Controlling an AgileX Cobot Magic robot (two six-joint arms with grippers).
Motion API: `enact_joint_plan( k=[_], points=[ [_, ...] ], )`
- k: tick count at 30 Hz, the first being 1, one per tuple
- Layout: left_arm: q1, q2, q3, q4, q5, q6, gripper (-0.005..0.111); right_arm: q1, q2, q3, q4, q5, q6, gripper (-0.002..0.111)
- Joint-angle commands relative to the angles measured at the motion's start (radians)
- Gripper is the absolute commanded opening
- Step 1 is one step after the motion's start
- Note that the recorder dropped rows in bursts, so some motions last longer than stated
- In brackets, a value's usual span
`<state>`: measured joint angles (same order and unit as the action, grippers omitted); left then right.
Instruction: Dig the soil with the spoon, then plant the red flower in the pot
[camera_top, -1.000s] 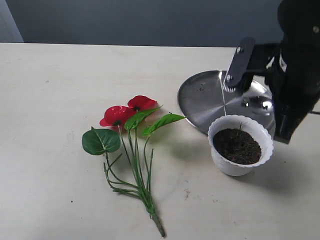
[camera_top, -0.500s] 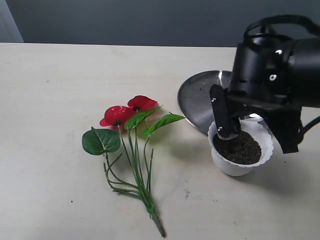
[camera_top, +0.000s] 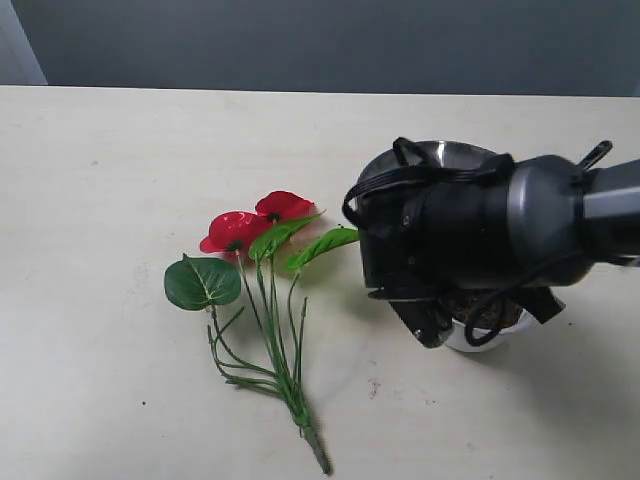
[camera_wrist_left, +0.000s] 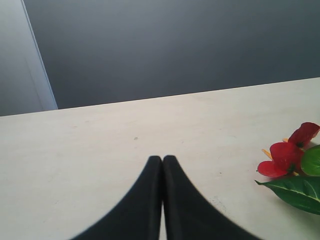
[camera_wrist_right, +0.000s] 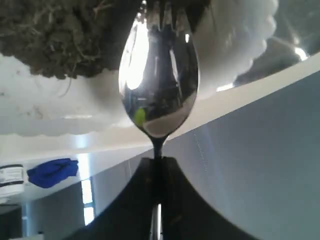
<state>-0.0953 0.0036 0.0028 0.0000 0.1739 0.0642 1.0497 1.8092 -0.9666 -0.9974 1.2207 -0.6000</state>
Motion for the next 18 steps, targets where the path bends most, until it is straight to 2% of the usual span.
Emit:
enact_joint_plan(
  k=[1,13,18],
  points=[
    [-0.007,-0.004,-0.003,0.0,-0.01,0.0,0.0,0.035,0.052,0.005,-0.031,0.0,-0.053,-0.001],
    [-0.007,-0.004,-0.003,0.0,-0.01,0.0,0.0,0.07,0.139,0.005,0.09,0.0,-0.059,-0.001],
    [-0.007,-0.004,-0.003,0.0,-0.01,0.0,0.0,0.07,0.139,0.005,0.076,0.0,-0.054,-0.001]
  ],
)
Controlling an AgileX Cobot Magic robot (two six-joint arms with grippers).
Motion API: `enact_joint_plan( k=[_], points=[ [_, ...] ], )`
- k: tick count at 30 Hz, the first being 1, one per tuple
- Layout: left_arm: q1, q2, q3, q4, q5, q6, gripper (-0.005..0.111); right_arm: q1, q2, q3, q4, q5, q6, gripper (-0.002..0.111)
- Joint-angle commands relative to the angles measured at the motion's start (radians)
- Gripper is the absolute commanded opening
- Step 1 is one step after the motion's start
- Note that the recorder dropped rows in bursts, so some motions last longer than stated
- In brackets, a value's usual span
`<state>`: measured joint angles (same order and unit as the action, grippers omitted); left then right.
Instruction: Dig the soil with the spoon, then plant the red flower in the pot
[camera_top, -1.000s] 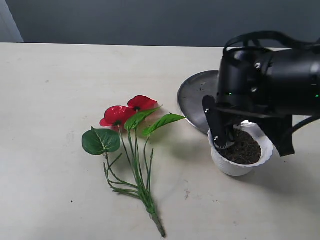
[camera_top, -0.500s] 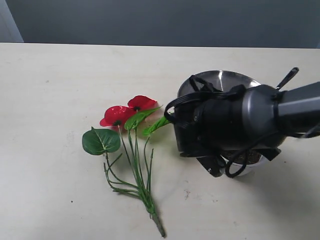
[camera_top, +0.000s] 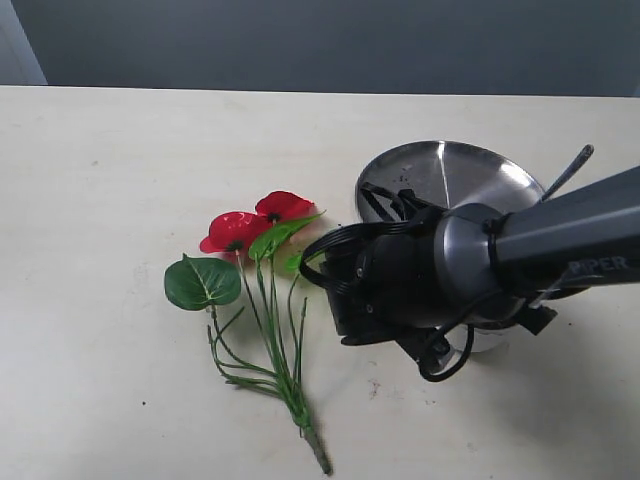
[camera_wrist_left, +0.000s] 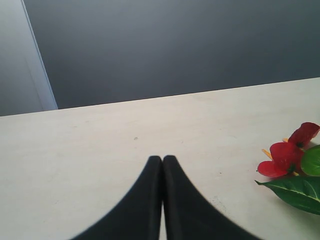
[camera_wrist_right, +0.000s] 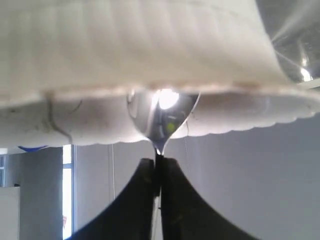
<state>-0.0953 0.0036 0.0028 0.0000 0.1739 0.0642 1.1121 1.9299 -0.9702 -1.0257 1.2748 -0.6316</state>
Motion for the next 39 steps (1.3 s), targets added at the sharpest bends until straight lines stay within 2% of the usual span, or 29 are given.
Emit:
enact_joint_plan(
  k=[1,14,22,28,39],
  points=[
    [-0.007,-0.004,-0.003,0.0,-0.01,0.0,0.0,0.005,0.018,0.008,0.1,-0.054,-0.023,-0.001],
    [-0.007,-0.004,-0.003,0.0,-0.01,0.0,0.0,0.003,-0.054,0.008,0.07,-0.054,-0.023,-0.001],
    [-0.007,-0.004,-0.003,0.0,-0.01,0.0,0.0,-0.065,-0.11,0.008,0.061,-0.054,-0.023,-0.001],
    [-0.007,-0.004,-0.003,0.0,-0.01,0.0,0.0,-0.065,-0.113,0.008,-0.046,-0.054,-0.023,-0.001],
    [-0.007,-0.004,-0.003,0.0,-0.01,0.0,0.0,-0.054,-0.068,0.008,-0.002,-0.054,-0.006,-0.001]
  ],
)
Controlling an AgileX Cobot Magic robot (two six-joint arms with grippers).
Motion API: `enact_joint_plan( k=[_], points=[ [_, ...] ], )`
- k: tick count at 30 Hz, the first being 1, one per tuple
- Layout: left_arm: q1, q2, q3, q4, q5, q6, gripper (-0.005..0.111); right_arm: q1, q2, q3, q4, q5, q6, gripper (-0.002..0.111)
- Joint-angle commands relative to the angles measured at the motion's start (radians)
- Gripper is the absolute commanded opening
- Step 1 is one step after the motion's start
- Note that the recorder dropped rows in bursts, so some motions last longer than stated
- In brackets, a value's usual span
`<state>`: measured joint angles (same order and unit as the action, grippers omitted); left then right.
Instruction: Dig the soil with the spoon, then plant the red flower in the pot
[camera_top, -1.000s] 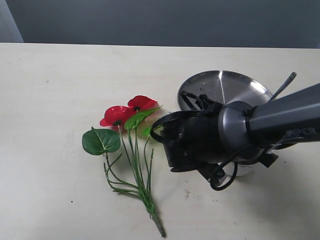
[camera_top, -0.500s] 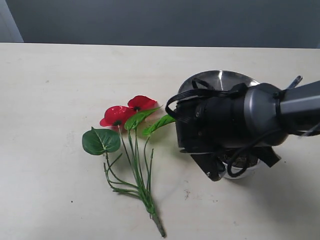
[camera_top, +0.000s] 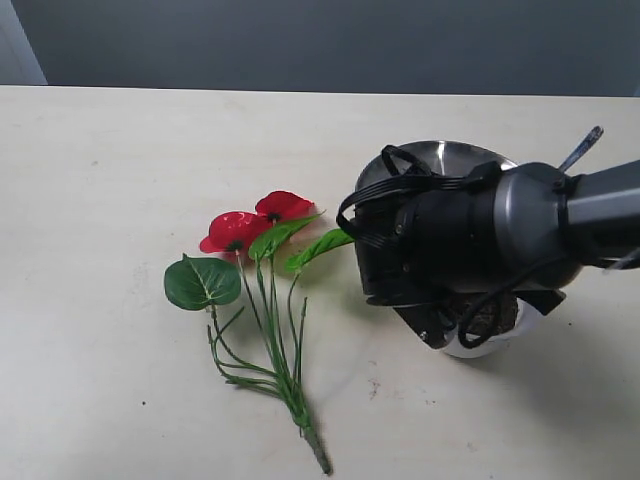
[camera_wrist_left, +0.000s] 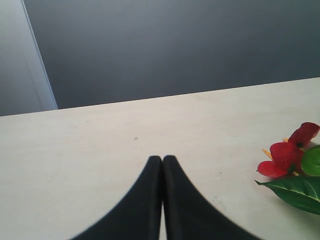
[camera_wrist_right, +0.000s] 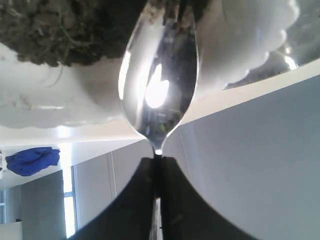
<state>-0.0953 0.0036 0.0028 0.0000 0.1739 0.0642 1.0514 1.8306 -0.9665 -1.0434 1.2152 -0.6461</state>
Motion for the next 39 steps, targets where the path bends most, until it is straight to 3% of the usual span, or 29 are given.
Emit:
enact_joint_plan(
  k=[1,7,39],
  points=[
    [-0.007,-0.004,-0.003,0.0,-0.01,0.0,0.0,0.011,0.042,0.004,0.016,0.006,0.014,-0.001],
    [-0.007,-0.004,-0.003,0.0,-0.01,0.0,0.0,0.087,0.109,0.004,0.028,0.006,0.025,-0.001],
    [-0.007,-0.004,-0.003,0.0,-0.01,0.0,0.0,0.054,0.009,0.004,-0.072,0.006,0.109,-0.001]
  ],
)
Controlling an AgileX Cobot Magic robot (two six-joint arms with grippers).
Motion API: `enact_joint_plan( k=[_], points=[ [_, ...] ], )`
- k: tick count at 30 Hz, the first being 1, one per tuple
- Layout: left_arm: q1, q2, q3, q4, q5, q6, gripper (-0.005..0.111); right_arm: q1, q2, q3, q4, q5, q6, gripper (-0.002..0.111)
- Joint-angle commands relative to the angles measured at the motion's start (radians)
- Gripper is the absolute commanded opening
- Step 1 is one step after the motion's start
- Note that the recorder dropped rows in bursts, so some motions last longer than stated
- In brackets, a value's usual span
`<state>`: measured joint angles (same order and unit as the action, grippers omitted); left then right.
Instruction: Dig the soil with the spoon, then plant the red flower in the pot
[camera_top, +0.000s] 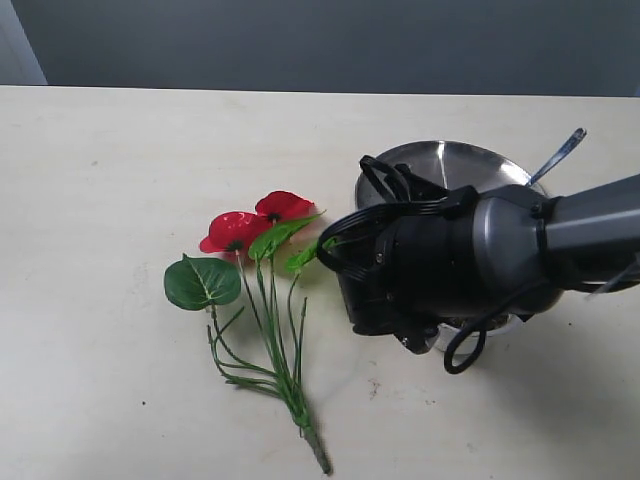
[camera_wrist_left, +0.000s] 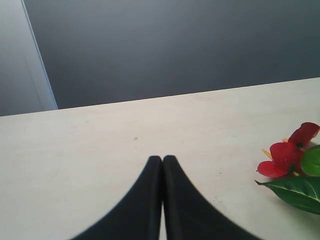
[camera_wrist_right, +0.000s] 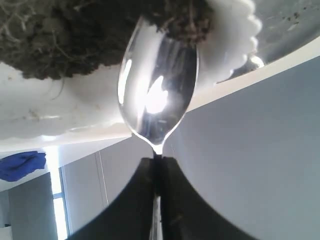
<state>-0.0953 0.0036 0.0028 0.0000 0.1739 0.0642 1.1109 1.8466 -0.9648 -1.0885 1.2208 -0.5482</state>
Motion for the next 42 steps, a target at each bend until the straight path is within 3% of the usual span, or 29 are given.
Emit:
enact_joint_plan(
  k=[1,13,26,42],
  points=[
    [-0.007,-0.004,-0.003,0.0,-0.01,0.0,0.0,-0.006,-0.007,0.003,-0.024,0.0,0.011,-0.001],
    [-0.007,-0.004,-0.003,0.0,-0.01,0.0,0.0,-0.104,-0.147,0.004,-0.019,0.0,0.002,-0.001],
    [-0.007,-0.004,-0.003,0.0,-0.01,0.0,0.0,-0.024,-0.076,0.253,-0.024,0.0,0.056,-0.001],
    [-0.007,-0.004,-0.003,0.0,-0.01,0.0,0.0,0.006,-0.076,0.194,-0.136,0.0,0.216,-0.001]
  ],
)
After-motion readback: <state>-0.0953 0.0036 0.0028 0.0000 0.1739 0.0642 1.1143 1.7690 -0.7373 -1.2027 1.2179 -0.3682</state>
